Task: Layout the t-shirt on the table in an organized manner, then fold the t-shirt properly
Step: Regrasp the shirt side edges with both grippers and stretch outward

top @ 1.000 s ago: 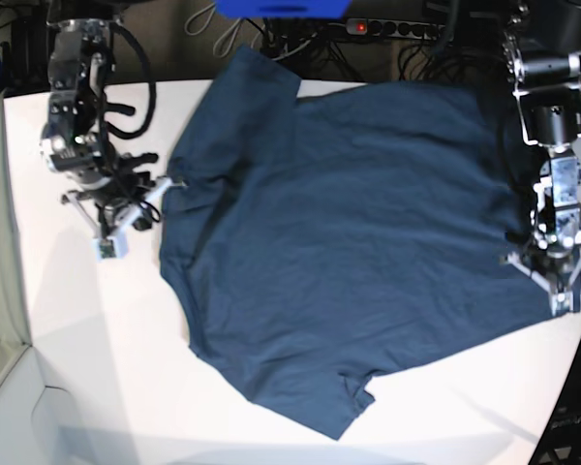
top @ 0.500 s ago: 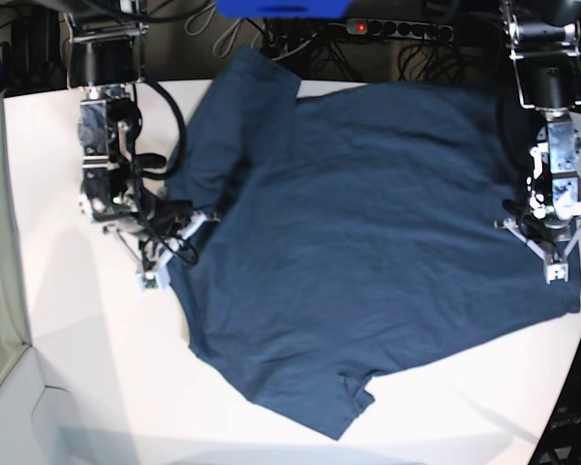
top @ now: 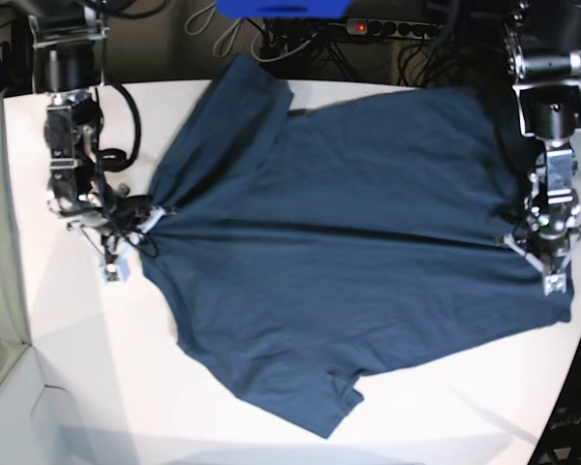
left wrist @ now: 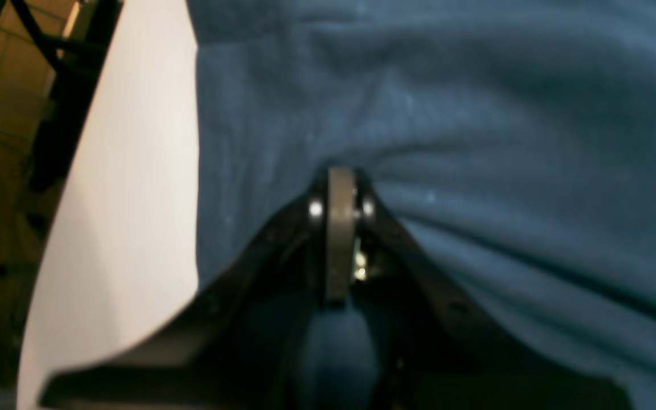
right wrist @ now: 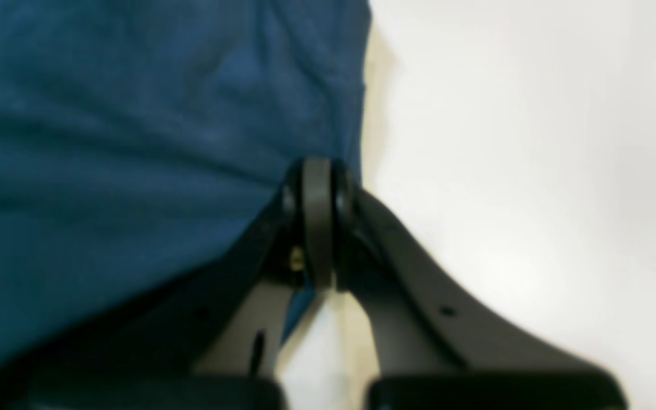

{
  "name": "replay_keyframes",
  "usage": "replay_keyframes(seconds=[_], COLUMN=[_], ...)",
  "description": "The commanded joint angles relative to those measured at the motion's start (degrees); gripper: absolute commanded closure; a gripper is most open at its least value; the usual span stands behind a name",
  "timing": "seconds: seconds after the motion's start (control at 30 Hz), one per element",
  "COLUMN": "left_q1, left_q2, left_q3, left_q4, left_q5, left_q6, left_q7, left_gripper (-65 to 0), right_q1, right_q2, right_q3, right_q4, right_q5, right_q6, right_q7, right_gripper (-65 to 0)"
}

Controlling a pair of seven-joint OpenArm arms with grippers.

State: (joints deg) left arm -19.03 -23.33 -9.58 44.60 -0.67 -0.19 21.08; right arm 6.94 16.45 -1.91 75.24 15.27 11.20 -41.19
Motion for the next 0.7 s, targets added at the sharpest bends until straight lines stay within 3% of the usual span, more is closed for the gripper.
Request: replay_keyframes(seconds=[0.0,0.2,0.37,0.57,0.67], left_q1=[-3.1,-10.2,-9.2,1.6,9.4], left_q2=[-0.5,-0.6,-0.5,-0.4,2.5], left_q3=[1.9,9.5,9.5,7.1,2.1], left_q4=[-0.8,-5.3,2.5,22.4,33.5], left_q5=[-0.1,-0.4,-0.5,-2.6,-6.2], left_q6=[-0.1,-0.1,0.1,0.1,0.0], left_q7=[-1.6,-6.4,-5.2,9.0,16.0], left_gripper=[-0.4,-0.4,-0.4,-0.4,-0.4], right_q1=[0.3,0.1,-1.5,-2.4,-1.9], right_q2=[1.5,4.9,4.6,1.2,-0.1], right_q3=[0.4,2.0,6.7,6.6,6.5], right_q4=[-0.6,-0.6,8.0,17.5,17.6], right_q5=[-1.9,-1.7,-1.5,-1.8,-1.8], right_q6=[-0.6,-0.6,-0.6,-0.6,-0.6], right_q7=[-1.0,1.0,-0.5,-3.6,-3.9], right_gripper=[0.0,0.0,0.0,0.0,0.0])
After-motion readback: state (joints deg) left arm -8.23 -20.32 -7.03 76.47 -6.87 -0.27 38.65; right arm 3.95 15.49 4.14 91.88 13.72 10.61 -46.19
